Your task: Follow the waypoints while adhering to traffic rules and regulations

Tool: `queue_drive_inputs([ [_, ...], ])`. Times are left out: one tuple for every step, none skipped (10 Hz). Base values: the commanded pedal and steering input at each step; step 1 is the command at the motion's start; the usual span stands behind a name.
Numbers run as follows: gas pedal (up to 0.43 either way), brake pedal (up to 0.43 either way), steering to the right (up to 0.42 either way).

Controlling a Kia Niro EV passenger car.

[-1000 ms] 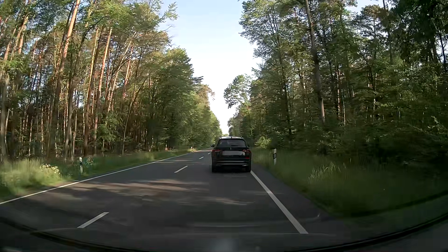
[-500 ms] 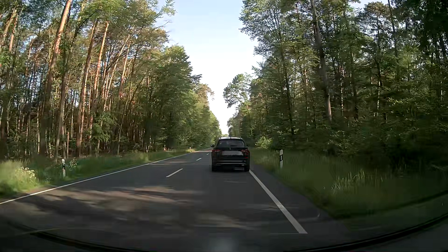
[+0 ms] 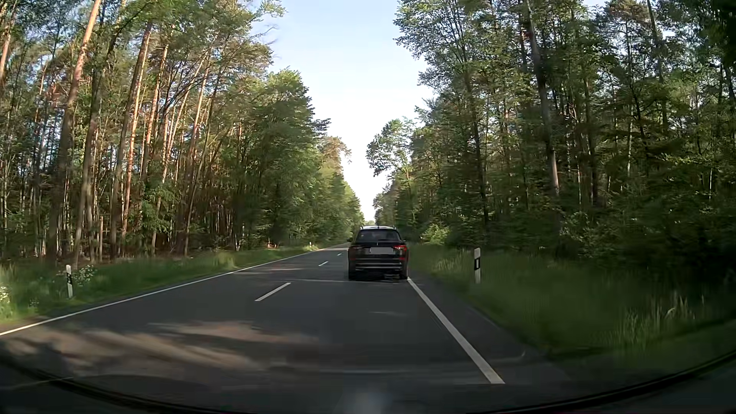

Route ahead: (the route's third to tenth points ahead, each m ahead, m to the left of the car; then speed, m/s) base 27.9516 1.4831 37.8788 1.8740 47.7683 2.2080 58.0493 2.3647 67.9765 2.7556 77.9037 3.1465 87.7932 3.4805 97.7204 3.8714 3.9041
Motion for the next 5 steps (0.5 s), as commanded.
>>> queue_drive_inputs([
  [0.0,0.0,-0.001],
  [0.0,0.0,-0.001],
  [0.0,0.0,-0.001],
  [0.0,0.0,-0.002],
  [0.0,0.0,-0.002],
])
